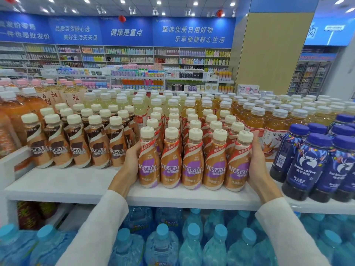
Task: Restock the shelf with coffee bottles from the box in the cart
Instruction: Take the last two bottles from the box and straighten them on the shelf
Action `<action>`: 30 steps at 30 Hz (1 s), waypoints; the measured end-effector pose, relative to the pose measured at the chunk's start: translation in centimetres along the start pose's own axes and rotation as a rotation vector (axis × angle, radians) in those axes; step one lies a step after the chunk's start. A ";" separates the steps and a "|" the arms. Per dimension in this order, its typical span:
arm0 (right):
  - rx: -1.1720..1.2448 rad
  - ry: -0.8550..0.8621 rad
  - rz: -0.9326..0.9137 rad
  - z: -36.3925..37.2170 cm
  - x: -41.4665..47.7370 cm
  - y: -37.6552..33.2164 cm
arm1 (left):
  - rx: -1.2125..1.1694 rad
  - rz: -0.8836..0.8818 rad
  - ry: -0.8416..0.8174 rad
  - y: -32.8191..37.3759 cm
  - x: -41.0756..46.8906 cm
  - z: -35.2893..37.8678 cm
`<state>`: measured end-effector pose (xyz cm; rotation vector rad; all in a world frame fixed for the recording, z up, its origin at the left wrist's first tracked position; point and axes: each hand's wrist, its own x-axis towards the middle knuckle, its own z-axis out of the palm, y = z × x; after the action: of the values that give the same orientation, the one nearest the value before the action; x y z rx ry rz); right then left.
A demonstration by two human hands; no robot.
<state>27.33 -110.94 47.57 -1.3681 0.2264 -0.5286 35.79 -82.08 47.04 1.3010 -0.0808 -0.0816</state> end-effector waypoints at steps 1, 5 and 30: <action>-0.002 0.003 -0.002 0.1 -0.1 -0.1 | 0.005 0.000 -0.003 -0.1 0.0 0.1; -0.047 -0.033 -0.014 0.1 -0.8 -0.5 | -0.051 0.042 -0.002 -0.1 -0.4 0.4; -0.403 -0.196 -0.034 -2.6 -4.2 2.2 | 0.492 0.265 -0.201 -2.6 -3.0 -2.3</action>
<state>23.08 -110.94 44.28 -1.8077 0.1540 -0.3843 33.04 -80.28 43.84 1.7580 -0.4675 0.0377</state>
